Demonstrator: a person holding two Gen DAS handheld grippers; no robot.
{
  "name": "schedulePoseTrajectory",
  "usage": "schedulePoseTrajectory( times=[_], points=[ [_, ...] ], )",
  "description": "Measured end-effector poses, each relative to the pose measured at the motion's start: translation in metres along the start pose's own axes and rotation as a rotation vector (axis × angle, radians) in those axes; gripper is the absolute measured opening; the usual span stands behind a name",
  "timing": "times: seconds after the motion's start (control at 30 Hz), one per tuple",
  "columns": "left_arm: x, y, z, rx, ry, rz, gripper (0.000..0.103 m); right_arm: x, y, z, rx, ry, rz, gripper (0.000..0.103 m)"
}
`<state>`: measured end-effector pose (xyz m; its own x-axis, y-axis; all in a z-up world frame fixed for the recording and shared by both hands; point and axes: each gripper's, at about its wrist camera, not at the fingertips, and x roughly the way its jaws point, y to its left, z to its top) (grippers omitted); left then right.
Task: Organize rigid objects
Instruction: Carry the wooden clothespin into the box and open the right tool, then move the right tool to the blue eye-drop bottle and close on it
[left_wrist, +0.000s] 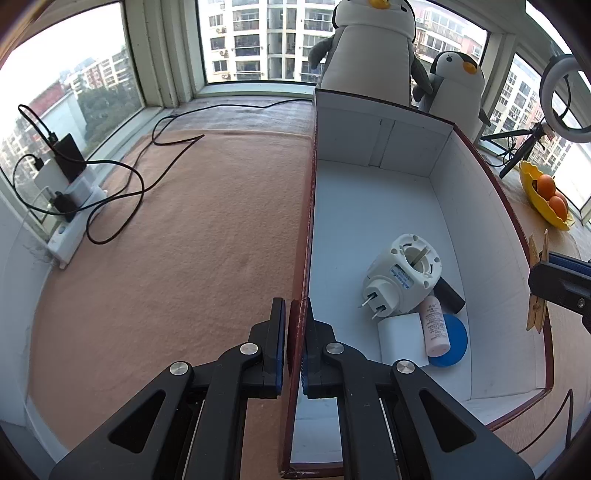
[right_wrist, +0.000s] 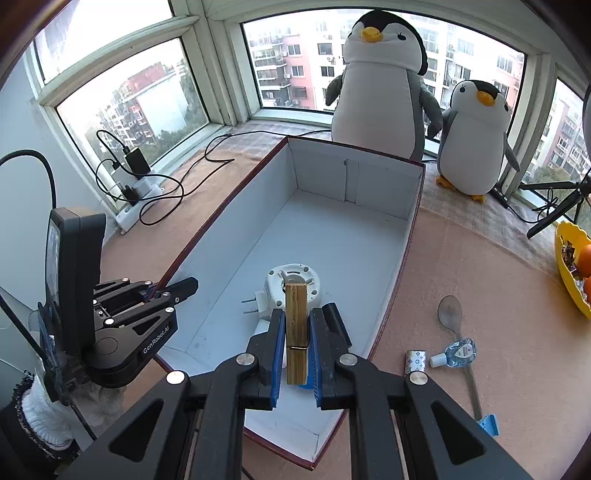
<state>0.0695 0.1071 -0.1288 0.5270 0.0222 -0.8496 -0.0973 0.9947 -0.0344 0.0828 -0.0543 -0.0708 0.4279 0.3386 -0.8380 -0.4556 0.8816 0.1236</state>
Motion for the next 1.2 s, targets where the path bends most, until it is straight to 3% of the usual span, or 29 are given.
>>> schedulePoseTrajectory(
  times=[0.3,0.33,0.47,0.67,0.9,1.2],
  points=[
    [0.000,0.000,0.000,-0.002,0.001,0.000,0.006,0.002,0.004,-0.002,-0.020,0.002,0.004,0.012],
    [0.000,0.000,0.000,-0.002,0.001,0.000,0.006,0.001,0.005,-0.001,-0.024,0.001,0.004,0.014],
    [0.000,0.000,0.000,-0.001,0.001,0.001,0.006,-0.002,0.007,-0.001,-0.033,-0.021,0.003,0.041],
    [0.000,0.001,0.000,0.000,0.002,0.004,0.006,-0.008,0.007,-0.001,-0.048,-0.051,0.011,0.053],
    [-0.001,-0.001,0.000,0.005,0.001,0.010,0.006,-0.015,-0.007,-0.003,-0.004,-0.078,0.031,0.055],
    [-0.002,-0.001,0.000,0.008,0.002,0.013,0.006,-0.036,-0.032,-0.019,-0.030,-0.123,-0.047,0.059]
  ],
)
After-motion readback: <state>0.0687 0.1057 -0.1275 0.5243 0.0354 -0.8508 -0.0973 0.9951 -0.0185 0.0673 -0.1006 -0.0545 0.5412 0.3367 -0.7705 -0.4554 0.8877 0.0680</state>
